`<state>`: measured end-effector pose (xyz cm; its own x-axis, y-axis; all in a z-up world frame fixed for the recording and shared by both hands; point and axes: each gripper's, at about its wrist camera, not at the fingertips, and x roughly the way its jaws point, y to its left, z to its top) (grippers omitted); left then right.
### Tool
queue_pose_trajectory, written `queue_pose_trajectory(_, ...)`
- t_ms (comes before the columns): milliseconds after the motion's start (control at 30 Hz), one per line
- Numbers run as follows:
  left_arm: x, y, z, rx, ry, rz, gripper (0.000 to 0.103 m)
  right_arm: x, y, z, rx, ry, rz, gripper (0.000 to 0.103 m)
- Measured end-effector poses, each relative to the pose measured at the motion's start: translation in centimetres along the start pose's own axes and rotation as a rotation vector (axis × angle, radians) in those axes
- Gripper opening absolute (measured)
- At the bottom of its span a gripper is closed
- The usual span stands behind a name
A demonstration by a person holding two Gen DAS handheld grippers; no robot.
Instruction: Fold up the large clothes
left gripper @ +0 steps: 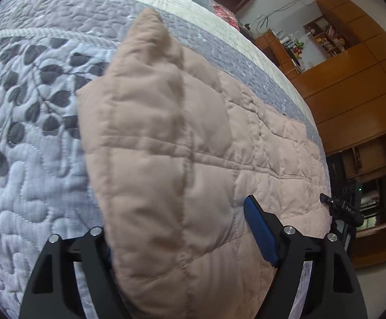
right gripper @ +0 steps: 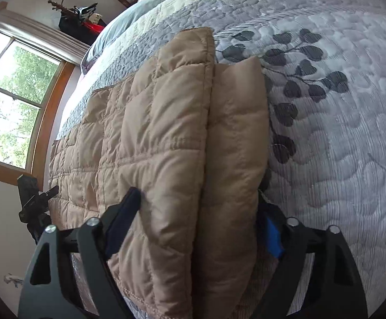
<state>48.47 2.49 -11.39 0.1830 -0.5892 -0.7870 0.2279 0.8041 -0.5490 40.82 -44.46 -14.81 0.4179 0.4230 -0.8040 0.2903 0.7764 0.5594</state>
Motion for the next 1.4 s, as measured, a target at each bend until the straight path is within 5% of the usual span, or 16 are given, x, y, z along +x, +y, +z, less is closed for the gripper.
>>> queue_pose_trajectory(133, 0.0, -0.4, -0.3, -0.051, -0.001, -0.045, 0.045, -0.3, 1.1, -0.5, -0.020, -0.006, 0.031, 0.031)
queue_pose_trajectory(233, -0.8, -0.4, -0.9, -0.074, -0.025, -0.076, 0.025, -1.4, 2.4, -0.9, -0.042, -0.030, 0.036, 0.020)
queue_pose_trajectory(333, -2.5, -2.4, -1.6, -0.038, -0.068, -0.049, 0.019, -3.5, 4.6, -1.7, -0.086, -0.069, 0.046, 0.017)
queue_pose_trajectory(500, -6.8, -4.9, -3.5, 0.000, -0.127, -0.054, 0.018, -7.2, 7.8, -4.2, -0.154, -0.093, 0.086, 0.017)
queue_pose_trajectory(833, -16.6, -5.7, -12.3, 0.090, -0.208, 0.012, 0.017, -10.8, 12.2, -12.1, -0.274, -0.078, 0.175, 0.016)
queue_pose_trajectory(1133, -11.2, 1.2, -15.0, 0.007, -0.115, 0.146, 0.021, -5.3, 11.2, -15.6, -0.257, 0.009, 0.106, 0.018)
queue_pose_trajectory(1267, -8.7, 3.9, -15.3, -0.018, -0.104, 0.116, 0.036, -2.8, 8.8, -15.6, -0.176, 0.058, 0.109, 0.022)
queue_pose_trajectory(1400, -8.1, 5.1, -15.6, -0.038, -0.134, 0.063, 0.036, -1.8, 8.7, -16.5, -0.180, 0.047, 0.079, 0.024)
